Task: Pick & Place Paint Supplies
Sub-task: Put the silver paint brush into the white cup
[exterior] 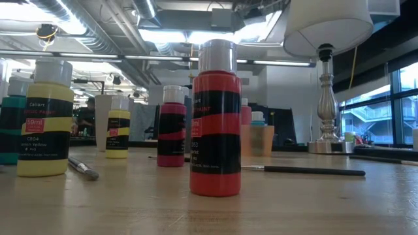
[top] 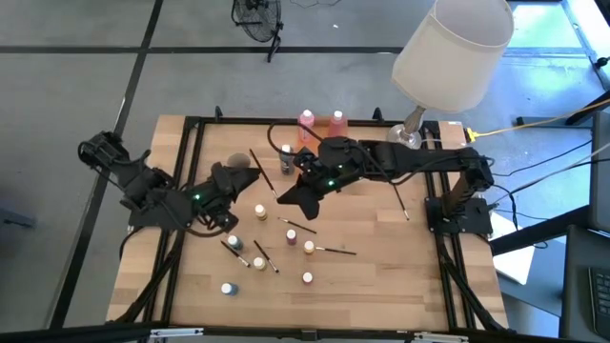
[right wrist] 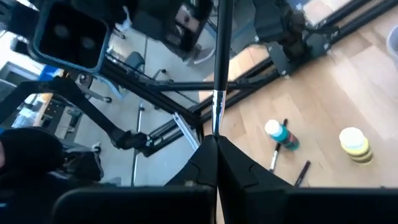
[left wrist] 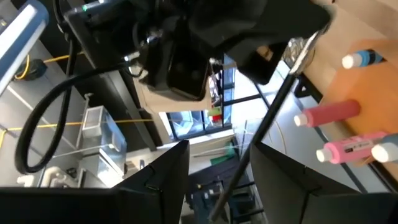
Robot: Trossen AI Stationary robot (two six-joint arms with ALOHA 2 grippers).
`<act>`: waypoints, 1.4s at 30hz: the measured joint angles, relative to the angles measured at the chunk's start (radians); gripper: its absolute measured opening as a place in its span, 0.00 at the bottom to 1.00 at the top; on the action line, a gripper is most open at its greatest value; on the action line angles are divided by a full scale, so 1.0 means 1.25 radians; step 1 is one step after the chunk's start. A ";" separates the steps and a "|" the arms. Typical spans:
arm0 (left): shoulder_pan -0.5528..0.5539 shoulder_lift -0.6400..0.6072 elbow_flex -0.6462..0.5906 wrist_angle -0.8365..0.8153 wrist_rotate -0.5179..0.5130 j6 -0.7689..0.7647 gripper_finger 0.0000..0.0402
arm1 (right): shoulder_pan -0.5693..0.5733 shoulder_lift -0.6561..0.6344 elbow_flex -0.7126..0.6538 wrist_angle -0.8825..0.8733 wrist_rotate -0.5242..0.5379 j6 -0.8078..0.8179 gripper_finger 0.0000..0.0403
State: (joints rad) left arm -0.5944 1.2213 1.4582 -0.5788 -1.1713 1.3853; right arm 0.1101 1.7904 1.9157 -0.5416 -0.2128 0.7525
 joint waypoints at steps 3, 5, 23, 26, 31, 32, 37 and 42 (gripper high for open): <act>0.018 0.000 0.000 -0.001 0.003 0.000 0.41 | 0.000 0.006 0.000 0.021 -0.005 0.002 0.00; 0.029 0.000 0.000 -0.001 0.003 0.000 0.41 | 0.000 0.006 0.000 0.026 -0.007 0.005 0.00; 0.044 0.022 0.000 -0.030 0.018 -0.043 0.41 | 0.000 0.006 0.000 0.038 -0.007 0.008 0.00; 0.051 0.029 0.000 -0.029 0.017 -0.044 0.41 | 0.000 0.006 0.000 0.036 -0.007 0.008 0.00; 0.054 0.031 0.000 -0.028 0.017 -0.062 0.38 | 0.000 0.006 0.000 0.036 -0.007 0.001 0.00; 0.054 0.031 0.000 -0.028 0.017 -0.065 0.36 | 0.000 0.006 0.000 0.036 -0.007 0.001 0.00; 0.054 0.031 0.000 -0.028 0.017 -0.068 0.27 | 0.000 0.006 0.000 0.036 -0.008 -0.002 0.00; 0.054 0.031 0.000 -0.038 0.017 -0.072 0.17 | 0.000 0.006 0.000 0.036 -0.019 -0.003 0.00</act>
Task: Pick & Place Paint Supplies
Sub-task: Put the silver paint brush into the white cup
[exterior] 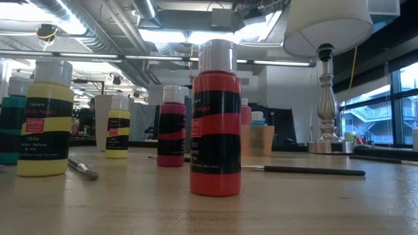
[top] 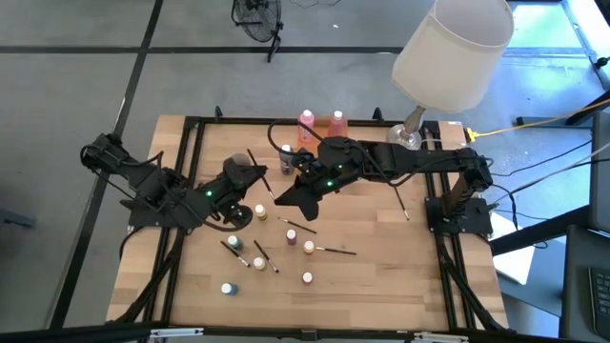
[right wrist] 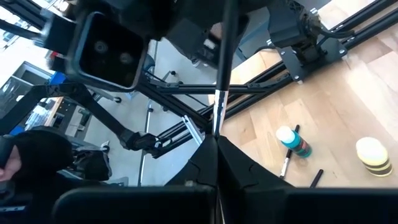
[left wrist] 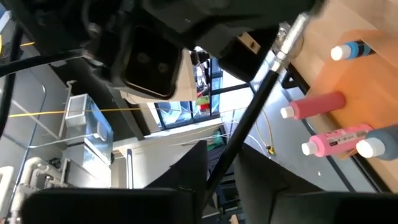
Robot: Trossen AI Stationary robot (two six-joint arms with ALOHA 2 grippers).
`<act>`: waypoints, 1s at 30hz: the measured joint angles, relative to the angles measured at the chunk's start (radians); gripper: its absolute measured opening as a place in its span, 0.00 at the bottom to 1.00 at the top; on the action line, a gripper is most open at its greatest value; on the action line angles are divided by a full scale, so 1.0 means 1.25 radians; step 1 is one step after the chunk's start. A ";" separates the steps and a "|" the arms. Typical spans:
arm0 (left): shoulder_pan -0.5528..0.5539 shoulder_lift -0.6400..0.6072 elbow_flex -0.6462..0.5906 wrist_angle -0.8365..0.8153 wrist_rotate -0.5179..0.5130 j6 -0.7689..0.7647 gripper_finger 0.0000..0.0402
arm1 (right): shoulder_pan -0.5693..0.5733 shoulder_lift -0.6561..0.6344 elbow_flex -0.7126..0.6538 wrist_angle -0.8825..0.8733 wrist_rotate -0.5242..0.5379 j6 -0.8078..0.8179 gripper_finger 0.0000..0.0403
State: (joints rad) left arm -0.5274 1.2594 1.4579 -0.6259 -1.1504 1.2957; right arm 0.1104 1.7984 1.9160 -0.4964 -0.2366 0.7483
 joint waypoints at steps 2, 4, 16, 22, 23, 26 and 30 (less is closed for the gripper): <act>0.000 0.000 0.000 -0.014 -0.001 0.001 0.12 | 0.000 0.000 0.000 0.003 -0.003 0.000 0.00; 0.000 0.000 -0.001 -0.029 -0.001 0.005 0.08 | 0.001 -0.001 0.001 0.005 -0.006 0.000 0.00; 0.000 0.040 -0.001 -0.081 -0.048 -0.049 0.03 | 0.001 -0.001 0.001 -0.005 0.010 -0.060 0.04; 0.000 0.028 -0.001 -0.084 -0.060 -0.096 0.03 | 0.000 -0.001 0.001 0.006 0.024 -0.061 0.18; 0.000 0.025 -0.001 -0.084 -0.063 -0.105 0.03 | 0.000 -0.001 0.001 0.006 0.024 -0.061 0.20; 0.000 0.020 -0.001 -0.086 -0.073 -0.139 0.03 | -0.001 -0.001 0.001 0.000 0.024 -0.063 0.30; -0.001 0.006 0.000 -0.090 -0.090 -0.207 0.03 | -0.003 -0.001 0.009 -0.007 0.026 -0.096 0.44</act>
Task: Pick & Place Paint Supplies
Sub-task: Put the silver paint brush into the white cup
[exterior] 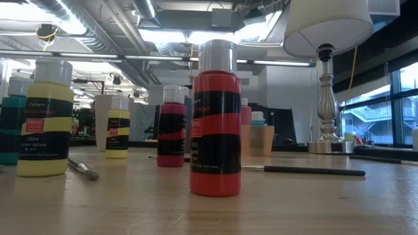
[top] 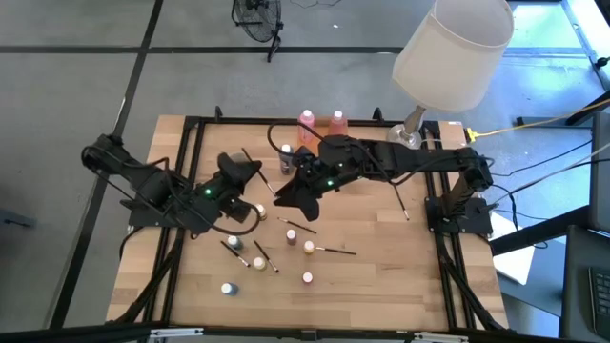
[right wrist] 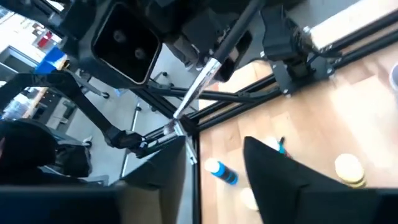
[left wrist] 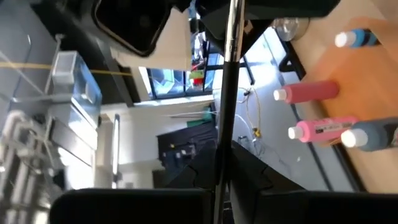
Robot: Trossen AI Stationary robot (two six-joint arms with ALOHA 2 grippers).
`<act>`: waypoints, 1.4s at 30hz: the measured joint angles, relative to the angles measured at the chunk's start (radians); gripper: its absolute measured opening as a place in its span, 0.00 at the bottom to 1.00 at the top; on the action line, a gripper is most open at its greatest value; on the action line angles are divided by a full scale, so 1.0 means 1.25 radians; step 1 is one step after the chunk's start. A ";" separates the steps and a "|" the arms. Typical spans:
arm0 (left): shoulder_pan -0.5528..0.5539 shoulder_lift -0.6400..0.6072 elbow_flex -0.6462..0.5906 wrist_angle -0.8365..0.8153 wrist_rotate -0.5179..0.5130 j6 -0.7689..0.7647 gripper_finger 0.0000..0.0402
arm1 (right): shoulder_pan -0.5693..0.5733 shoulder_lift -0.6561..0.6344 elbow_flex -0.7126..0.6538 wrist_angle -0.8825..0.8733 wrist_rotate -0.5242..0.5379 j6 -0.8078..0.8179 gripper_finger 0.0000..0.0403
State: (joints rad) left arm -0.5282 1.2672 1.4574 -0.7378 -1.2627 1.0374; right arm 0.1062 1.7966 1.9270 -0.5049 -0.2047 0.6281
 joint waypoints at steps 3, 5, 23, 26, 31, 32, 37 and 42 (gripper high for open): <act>0.000 -0.020 0.000 -0.005 0.009 -0.075 0.03 | 0.000 -0.001 0.023 -0.003 0.001 -0.035 0.53; -0.001 -0.042 0.000 -0.015 0.034 -0.142 0.03 | 0.004 -0.002 0.038 -0.003 0.000 -0.061 0.58; -0.030 -0.391 -0.144 -0.064 0.253 -0.868 0.03 | 0.028 -0.003 0.074 0.012 0.008 -0.232 0.67; -0.039 -0.458 -0.250 0.064 0.259 -0.870 0.03 | 0.033 -0.003 0.074 0.013 0.008 -0.258 0.67; -0.038 -0.577 -0.449 0.289 0.263 -0.831 0.03 | 0.043 -0.003 0.074 0.013 0.008 -0.299 0.67; -0.038 -0.602 -0.487 0.328 0.269 -0.825 0.03 | 0.044 -0.003 0.074 0.013 0.008 -0.304 0.67; -0.033 -0.727 -0.667 0.539 0.280 -0.790 0.03 | 0.050 -0.003 0.074 0.014 0.008 -0.312 0.67; -0.001 -0.840 -0.795 0.636 0.278 -0.776 0.03 | 0.055 -0.003 0.074 0.014 0.009 -0.312 0.67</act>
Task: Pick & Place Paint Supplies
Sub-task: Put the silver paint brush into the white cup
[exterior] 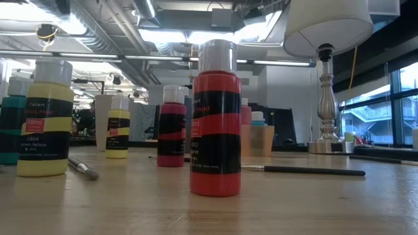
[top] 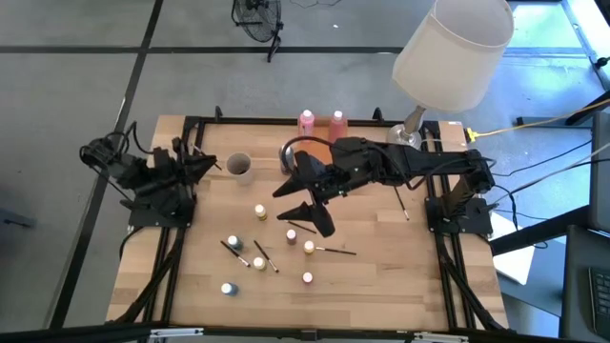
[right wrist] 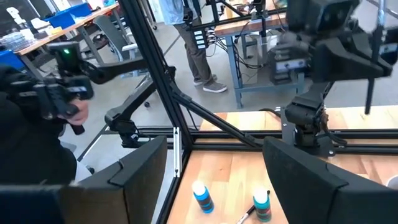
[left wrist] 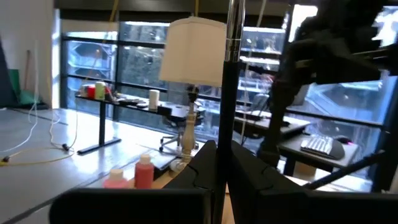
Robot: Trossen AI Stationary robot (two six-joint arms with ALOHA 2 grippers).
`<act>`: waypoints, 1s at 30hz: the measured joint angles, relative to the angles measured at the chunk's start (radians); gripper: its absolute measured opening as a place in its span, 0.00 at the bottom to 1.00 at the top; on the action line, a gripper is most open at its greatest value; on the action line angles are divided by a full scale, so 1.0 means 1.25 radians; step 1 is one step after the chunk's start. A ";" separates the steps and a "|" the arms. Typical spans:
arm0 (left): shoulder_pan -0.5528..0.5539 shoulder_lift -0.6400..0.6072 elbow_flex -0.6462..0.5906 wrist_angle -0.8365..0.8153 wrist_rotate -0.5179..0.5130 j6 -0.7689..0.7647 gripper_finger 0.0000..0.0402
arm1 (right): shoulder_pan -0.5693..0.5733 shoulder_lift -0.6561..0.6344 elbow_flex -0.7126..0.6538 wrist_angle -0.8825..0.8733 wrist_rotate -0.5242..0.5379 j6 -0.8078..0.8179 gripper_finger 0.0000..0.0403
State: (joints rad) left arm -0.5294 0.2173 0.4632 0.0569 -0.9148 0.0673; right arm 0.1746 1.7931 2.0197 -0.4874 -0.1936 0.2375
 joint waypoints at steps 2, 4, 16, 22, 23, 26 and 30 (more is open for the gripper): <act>0.017 -0.036 -0.040 0.000 0.000 -0.024 0.03 | 0.002 0.000 0.000 0.000 0.000 0.000 0.67; 0.035 -0.063 -0.077 0.000 0.000 -0.052 0.03 | 0.003 0.000 0.000 0.005 0.002 0.000 0.67; 0.148 -0.126 -0.216 -0.011 0.000 -0.135 0.03 | 0.004 0.006 0.000 0.040 0.001 0.011 0.67; 0.221 -0.137 -0.279 -0.014 0.061 -0.232 0.03 | 0.010 0.006 0.000 0.054 0.001 0.020 0.67; 0.233 -0.137 -0.283 -0.013 0.060 -0.233 0.03 | 0.010 0.006 0.000 0.055 0.000 0.028 0.67; 0.271 -0.138 -0.289 -0.016 0.059 -0.233 0.03 | 0.010 0.006 0.000 0.054 -0.001 0.052 0.67; 0.338 -0.138 -0.289 -0.025 0.104 -0.223 0.03 | 0.017 0.006 0.000 0.054 -0.001 0.059 0.67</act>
State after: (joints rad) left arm -0.1064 0.0452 0.1017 0.0259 -0.7850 -0.2112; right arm 0.1955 1.8008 2.0193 -0.4194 -0.1947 0.3112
